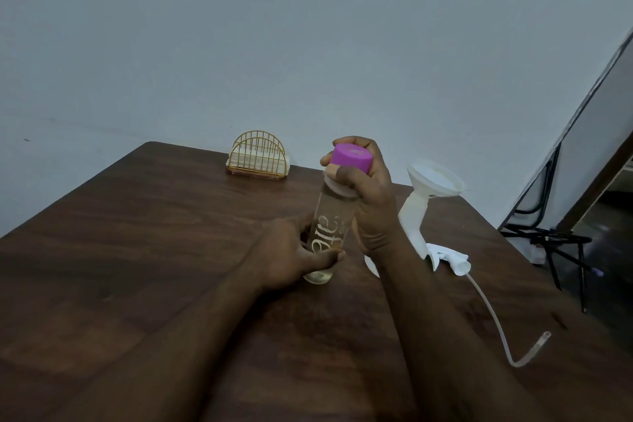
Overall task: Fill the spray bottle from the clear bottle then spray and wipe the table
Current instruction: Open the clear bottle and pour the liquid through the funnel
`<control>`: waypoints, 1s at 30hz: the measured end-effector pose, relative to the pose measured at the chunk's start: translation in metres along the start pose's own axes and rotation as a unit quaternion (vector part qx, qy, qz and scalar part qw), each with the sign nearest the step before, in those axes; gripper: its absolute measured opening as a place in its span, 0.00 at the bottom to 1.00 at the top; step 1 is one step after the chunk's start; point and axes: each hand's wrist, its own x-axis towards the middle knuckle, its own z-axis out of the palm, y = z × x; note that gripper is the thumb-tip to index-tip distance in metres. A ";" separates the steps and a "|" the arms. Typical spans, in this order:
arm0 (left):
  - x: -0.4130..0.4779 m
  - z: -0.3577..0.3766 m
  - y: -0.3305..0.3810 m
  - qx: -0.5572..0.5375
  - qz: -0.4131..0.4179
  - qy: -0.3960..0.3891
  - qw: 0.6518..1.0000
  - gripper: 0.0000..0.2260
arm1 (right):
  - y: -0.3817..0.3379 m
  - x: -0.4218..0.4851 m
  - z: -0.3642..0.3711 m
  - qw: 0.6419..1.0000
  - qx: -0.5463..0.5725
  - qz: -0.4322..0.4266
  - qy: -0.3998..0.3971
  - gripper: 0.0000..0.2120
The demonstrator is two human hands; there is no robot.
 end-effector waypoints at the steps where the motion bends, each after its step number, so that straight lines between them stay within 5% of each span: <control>1: 0.000 0.001 0.001 0.007 0.003 0.007 1.000 0.16 | 0.003 -0.005 0.002 1.000 0.002 0.001 0.020 0.22; 7: 0.000 0.003 0.002 0.005 -0.003 0.019 1.000 0.15 | 0.010 -0.028 0.007 0.991 -0.040 -0.007 0.125 0.33; 12: -0.001 0.004 0.005 0.009 -0.013 0.019 1.000 0.18 | -0.002 -0.023 0.016 0.969 -0.126 -0.072 0.201 0.28; 16: -0.001 0.002 0.008 0.033 -0.014 0.013 0.999 0.18 | -0.005 -0.021 0.019 0.950 -0.208 -0.104 0.208 0.27; 30: -0.003 0.002 0.010 0.026 -0.005 0.007 1.000 0.16 | -0.018 -0.026 0.019 0.944 -0.231 -0.108 0.208 0.20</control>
